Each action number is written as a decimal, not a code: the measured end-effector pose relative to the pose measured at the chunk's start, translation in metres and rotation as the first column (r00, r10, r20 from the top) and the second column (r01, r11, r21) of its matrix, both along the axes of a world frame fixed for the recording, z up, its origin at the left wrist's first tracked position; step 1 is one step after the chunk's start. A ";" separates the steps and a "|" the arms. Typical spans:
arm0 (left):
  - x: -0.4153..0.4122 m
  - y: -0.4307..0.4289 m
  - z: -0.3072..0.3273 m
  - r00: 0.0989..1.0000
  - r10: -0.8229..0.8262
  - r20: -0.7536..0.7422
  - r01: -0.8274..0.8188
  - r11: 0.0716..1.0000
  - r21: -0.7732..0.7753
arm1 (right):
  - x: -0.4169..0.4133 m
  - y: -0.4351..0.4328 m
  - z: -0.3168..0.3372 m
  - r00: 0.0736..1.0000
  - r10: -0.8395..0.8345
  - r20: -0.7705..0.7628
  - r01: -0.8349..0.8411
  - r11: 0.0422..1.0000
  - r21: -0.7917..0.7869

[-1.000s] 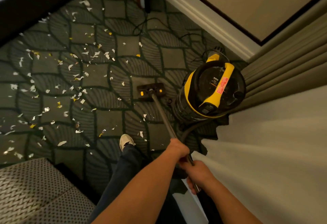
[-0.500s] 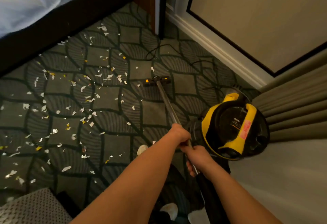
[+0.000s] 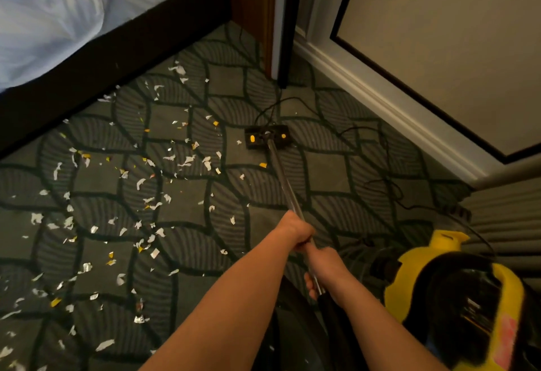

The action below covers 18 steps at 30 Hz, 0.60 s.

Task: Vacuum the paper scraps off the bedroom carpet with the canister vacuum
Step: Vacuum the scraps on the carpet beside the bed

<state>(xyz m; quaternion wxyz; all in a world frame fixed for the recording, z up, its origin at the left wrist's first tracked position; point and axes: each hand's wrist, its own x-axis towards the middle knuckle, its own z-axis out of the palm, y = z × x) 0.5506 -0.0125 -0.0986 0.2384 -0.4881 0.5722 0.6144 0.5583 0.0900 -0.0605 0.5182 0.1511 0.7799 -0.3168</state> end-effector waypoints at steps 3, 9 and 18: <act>0.005 0.002 -0.017 0.998 -0.045 0.047 0.046 0.999 -0.019 | 0.005 0.001 -0.016 0.999 0.014 0.052 -0.015 1.000 0.017; 0.015 0.011 -0.021 0.997 -0.072 0.037 0.074 0.996 -0.046 | 0.014 0.010 -0.017 0.995 0.063 0.075 -0.064 0.998 0.011; 0.027 0.034 -0.005 0.987 -0.130 0.093 0.136 0.988 -0.071 | 0.023 0.032 -0.008 0.985 0.095 0.144 -0.102 0.994 0.045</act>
